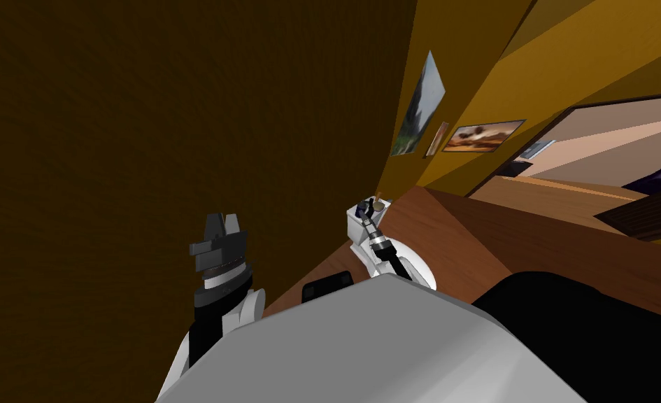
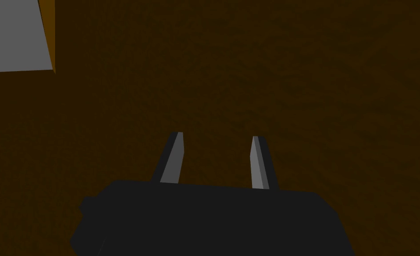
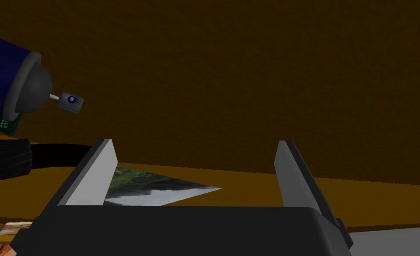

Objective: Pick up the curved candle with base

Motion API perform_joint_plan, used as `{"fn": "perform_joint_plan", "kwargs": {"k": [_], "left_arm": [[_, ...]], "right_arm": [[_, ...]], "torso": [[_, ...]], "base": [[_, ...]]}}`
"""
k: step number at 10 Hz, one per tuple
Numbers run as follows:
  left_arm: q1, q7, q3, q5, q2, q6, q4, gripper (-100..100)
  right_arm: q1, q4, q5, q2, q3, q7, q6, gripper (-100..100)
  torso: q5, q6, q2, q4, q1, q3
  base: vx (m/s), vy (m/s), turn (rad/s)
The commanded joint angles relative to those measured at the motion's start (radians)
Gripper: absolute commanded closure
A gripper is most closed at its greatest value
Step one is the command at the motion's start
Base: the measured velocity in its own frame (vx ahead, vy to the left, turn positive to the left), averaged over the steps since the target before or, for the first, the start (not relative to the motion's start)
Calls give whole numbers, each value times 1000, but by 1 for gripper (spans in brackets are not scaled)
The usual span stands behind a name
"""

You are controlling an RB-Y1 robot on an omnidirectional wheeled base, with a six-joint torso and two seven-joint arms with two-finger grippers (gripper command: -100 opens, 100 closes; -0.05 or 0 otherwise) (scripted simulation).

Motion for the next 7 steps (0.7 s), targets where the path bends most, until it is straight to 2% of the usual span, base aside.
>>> {"fn": "perform_joint_plan", "kwargs": {"k": [1, 7], "left_arm": [[0, 0, 0, 0, 0, 0, 0, 0], [0, 0, 0, 0, 0, 0, 0, 0]], "right_arm": [[-2, 48, 29, -7, -1, 34, 10, -100], [-2, 165, 124, -36, -12, 135, 39, -100]], "torso": [[0, 0, 0, 0, 0, 0], [0, 0, -1, 0, 1, -1]], "base": [[2, -27, -14], [8, -16, -17]]}}
